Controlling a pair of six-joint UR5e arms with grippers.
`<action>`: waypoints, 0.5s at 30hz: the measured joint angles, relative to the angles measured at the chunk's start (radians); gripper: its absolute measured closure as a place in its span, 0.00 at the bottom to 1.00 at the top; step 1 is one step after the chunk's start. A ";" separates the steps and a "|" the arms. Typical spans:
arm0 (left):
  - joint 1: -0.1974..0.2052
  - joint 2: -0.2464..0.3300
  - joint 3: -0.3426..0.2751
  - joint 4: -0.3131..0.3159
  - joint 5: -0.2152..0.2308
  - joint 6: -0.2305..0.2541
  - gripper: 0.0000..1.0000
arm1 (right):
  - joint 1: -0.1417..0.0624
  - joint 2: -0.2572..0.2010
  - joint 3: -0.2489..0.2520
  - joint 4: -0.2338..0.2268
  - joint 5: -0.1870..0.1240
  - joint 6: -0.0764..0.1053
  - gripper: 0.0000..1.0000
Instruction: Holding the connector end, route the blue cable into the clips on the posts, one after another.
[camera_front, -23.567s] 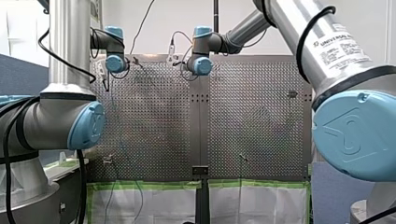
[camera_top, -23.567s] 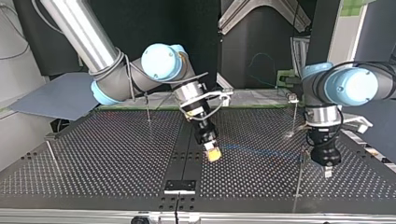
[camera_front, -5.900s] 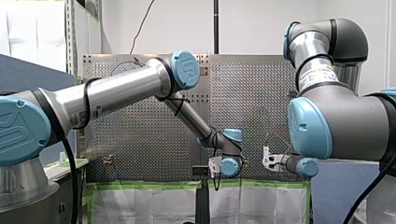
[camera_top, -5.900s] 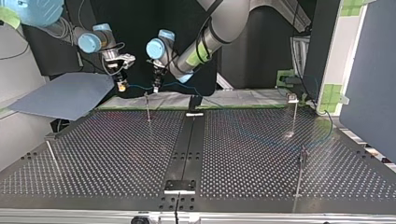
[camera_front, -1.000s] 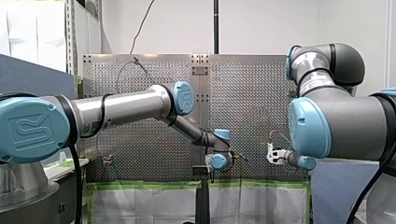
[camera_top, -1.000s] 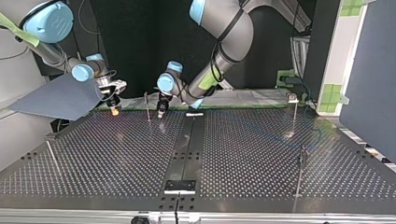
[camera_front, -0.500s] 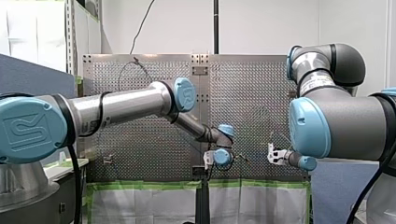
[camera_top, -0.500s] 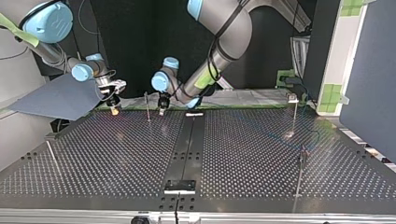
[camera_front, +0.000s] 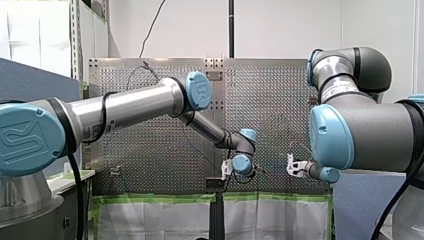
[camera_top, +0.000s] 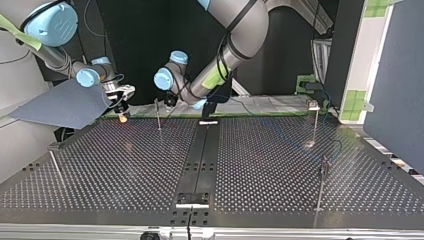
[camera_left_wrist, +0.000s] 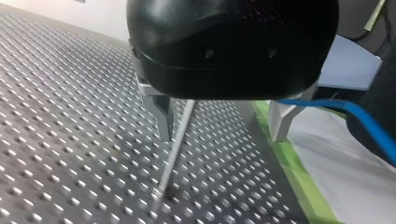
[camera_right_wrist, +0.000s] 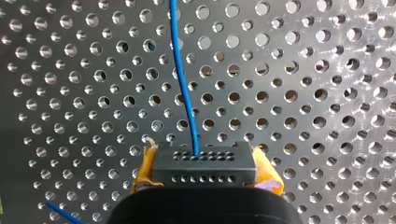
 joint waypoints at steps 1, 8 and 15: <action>-0.003 0.011 -0.011 0.010 0.001 -0.001 0.00 | 0.000 0.000 0.000 0.000 0.000 0.000 1.00; -0.030 0.031 -0.079 0.038 0.011 -0.002 0.00 | -0.001 0.000 0.000 0.000 -0.001 0.006 1.00; -0.049 0.032 -0.123 0.042 0.013 -0.003 0.00 | -0.001 0.001 0.000 0.001 -0.001 0.007 1.00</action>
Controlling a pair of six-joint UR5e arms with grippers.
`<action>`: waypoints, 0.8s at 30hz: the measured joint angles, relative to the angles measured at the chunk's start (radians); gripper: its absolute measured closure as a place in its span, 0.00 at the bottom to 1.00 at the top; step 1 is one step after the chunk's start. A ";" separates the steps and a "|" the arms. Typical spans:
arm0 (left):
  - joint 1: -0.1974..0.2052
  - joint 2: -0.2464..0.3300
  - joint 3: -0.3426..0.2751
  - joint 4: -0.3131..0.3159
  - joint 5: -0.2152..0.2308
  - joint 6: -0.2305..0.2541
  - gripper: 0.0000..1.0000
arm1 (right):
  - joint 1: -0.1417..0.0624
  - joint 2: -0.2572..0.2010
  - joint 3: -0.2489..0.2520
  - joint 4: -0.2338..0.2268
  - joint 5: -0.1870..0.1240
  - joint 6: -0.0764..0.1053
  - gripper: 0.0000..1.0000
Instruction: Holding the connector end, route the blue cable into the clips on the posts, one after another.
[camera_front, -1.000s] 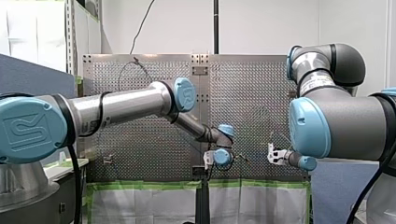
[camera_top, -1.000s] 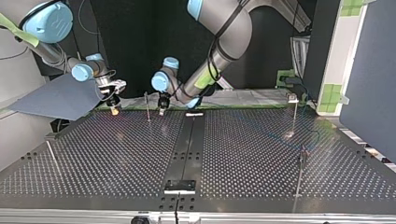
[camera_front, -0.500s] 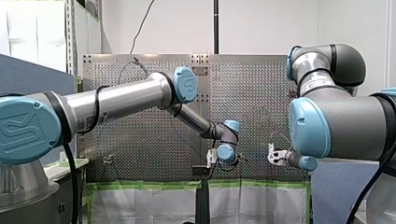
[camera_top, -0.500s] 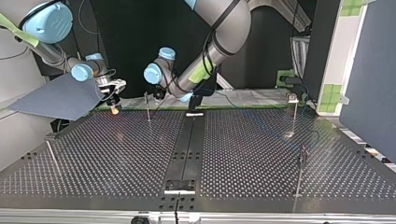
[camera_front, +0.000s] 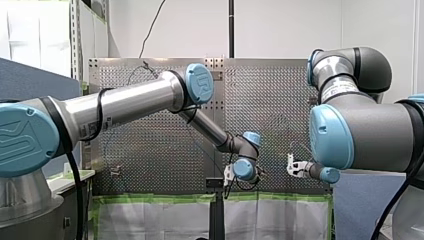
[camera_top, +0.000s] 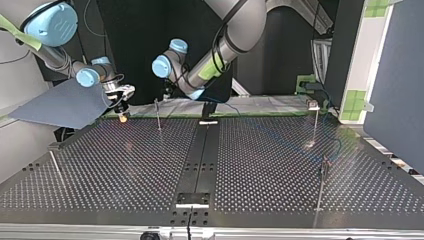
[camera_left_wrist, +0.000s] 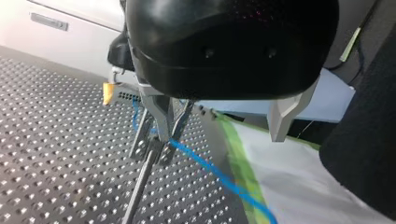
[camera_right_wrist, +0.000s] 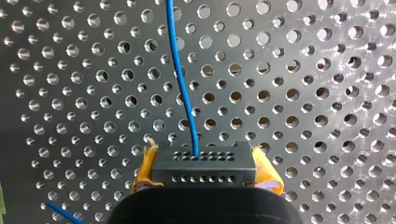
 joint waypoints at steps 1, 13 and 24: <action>-0.002 0.000 -0.001 0.003 0.001 -0.001 0.00 | 0.000 0.000 0.000 0.000 0.000 0.000 1.00; -0.017 0.000 -0.003 0.103 0.005 -0.032 0.00 | 0.000 0.000 -0.001 0.001 0.000 0.000 1.00; -0.018 0.000 -0.003 0.116 0.002 -0.040 0.00 | 0.000 0.000 0.000 0.001 -0.001 0.001 1.00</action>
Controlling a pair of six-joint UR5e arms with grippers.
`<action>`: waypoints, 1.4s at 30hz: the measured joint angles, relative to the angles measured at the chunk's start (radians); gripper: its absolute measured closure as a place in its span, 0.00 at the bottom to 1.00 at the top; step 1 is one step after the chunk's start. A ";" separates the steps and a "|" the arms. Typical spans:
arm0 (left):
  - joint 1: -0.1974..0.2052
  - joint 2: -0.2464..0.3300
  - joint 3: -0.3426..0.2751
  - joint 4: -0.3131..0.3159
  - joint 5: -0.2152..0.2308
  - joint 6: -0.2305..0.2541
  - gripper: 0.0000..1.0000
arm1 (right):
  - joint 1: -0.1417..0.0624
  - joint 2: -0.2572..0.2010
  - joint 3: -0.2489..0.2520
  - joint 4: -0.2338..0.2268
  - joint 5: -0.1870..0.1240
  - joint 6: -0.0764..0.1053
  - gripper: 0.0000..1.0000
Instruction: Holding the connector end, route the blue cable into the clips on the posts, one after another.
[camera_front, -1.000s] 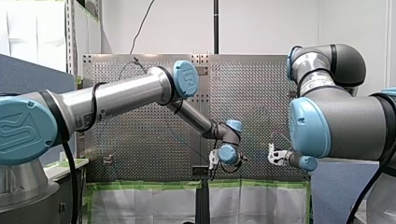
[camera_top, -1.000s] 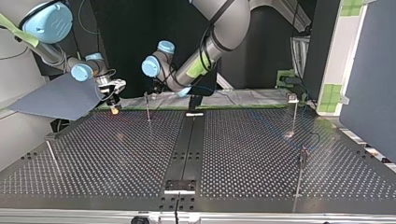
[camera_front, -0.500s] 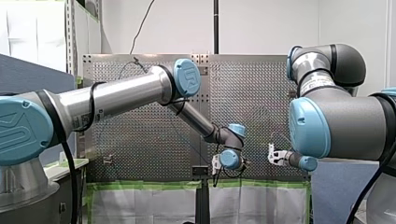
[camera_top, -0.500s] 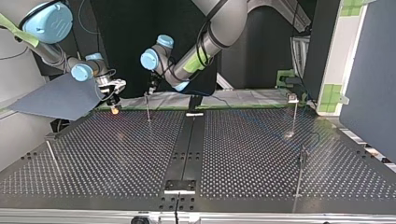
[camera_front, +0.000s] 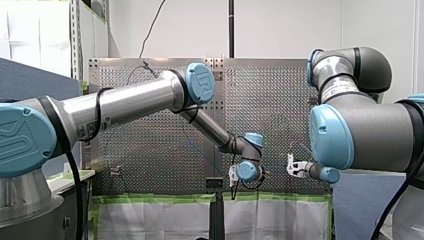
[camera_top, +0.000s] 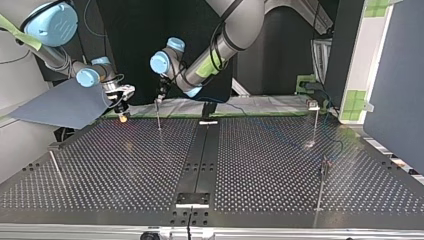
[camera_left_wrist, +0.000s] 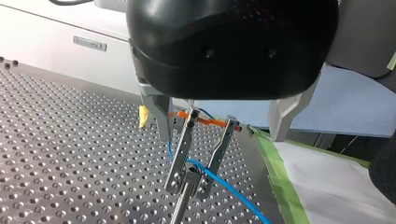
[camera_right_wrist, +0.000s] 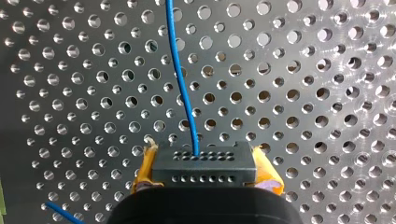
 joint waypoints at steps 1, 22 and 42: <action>0.000 0.000 0.000 0.000 -0.001 -0.001 0.00 | 0.000 0.000 0.000 0.000 0.000 0.000 1.00; -0.003 0.001 0.000 -0.007 -0.016 0.003 0.00 | 0.000 0.000 -0.001 0.000 0.000 0.001 1.00; -0.012 0.161 -0.167 0.137 -0.079 -0.001 0.00 | -0.012 0.000 -0.003 0.001 0.001 -0.001 1.00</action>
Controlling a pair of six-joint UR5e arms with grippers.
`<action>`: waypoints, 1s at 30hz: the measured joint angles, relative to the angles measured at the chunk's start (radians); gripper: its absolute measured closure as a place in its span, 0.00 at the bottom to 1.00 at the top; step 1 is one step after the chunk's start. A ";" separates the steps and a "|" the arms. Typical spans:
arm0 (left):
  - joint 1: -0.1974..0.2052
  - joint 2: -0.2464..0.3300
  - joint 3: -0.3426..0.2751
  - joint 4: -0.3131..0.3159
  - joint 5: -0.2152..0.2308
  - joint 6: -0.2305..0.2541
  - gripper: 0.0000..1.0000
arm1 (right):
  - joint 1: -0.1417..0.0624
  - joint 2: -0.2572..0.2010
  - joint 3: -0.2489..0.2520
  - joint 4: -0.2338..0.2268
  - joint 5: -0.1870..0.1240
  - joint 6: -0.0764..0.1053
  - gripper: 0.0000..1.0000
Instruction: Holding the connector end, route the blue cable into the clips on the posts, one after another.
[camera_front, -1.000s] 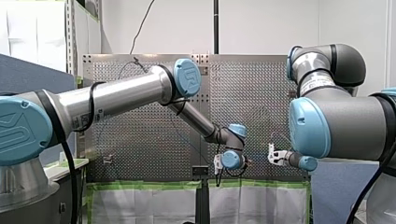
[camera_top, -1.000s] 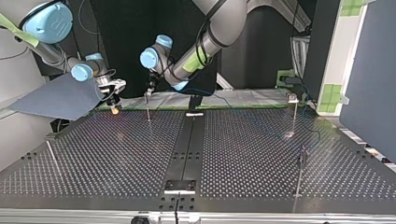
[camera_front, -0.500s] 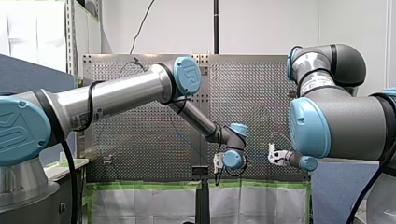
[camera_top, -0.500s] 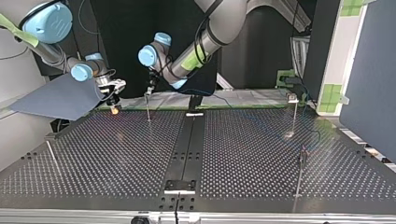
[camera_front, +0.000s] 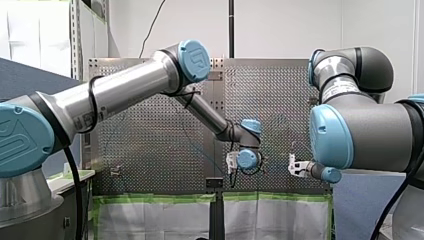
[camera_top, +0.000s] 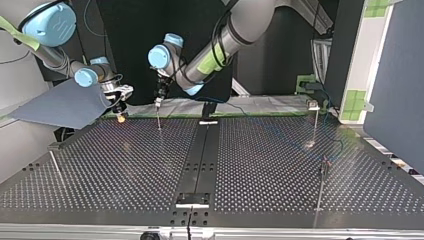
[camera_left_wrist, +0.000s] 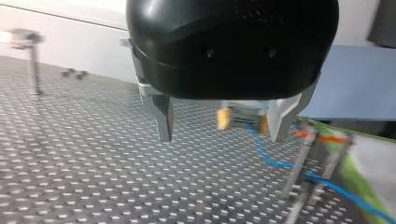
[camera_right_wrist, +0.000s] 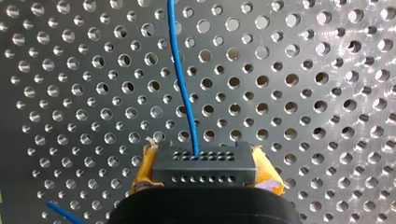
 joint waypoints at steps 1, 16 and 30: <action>0.001 0.011 -0.011 0.011 0.000 -0.010 0.00 | 0.000 0.000 0.000 0.000 0.000 0.000 1.00; -0.010 0.154 -0.154 0.135 0.007 -0.112 0.00 | -0.001 0.000 0.000 0.000 0.001 -0.005 1.00; -0.015 0.287 -0.287 0.131 0.005 -0.118 0.00 | -0.001 0.000 0.000 0.007 0.001 -0.009 1.00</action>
